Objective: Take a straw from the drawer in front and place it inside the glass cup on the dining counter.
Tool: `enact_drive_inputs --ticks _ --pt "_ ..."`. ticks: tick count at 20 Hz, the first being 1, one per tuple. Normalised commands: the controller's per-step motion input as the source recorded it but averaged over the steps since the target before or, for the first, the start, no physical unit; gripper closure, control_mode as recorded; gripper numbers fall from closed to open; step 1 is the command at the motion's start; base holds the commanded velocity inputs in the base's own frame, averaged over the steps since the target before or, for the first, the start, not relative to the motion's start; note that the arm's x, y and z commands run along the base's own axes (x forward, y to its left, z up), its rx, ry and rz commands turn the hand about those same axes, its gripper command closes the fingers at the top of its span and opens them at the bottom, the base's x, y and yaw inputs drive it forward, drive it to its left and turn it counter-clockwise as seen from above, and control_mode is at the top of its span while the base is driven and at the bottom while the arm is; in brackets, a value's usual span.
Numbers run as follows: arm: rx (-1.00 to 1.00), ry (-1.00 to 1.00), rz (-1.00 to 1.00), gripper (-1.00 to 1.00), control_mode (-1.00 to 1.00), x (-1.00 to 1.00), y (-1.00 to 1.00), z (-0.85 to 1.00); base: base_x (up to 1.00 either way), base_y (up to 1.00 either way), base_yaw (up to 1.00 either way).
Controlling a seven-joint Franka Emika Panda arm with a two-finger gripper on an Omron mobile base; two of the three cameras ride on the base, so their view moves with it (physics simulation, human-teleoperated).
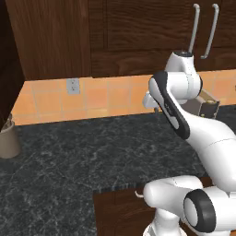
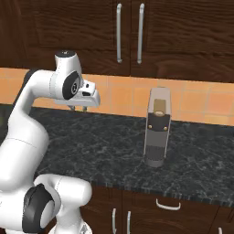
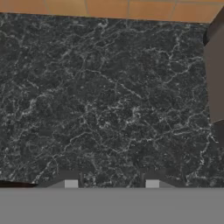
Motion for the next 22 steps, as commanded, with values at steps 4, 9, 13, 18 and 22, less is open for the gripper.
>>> enact_drive_inputs --ticks 4,9,13,18,22 --pt "0.00 0.00 0.00 -1.00 1.00 0.00 0.00 0.00 -0.16 0.00 0.00" --pt "0.00 0.00 0.00 -1.00 1.00 0.00 0.00 0.00 -0.98 -0.07 0.00" --pt "0.00 0.00 0.00 -1.00 1.00 0.00 0.00 0.00 -0.22 -0.33 0.25" --pt "0.00 0.00 0.00 -1.00 1.00 0.00 0.00 0.00 0.09 -0.56 0.59" --pt "0.00 0.00 0.00 -1.00 1.00 0.00 0.00 0.00 0.06 -0.67 0.70"
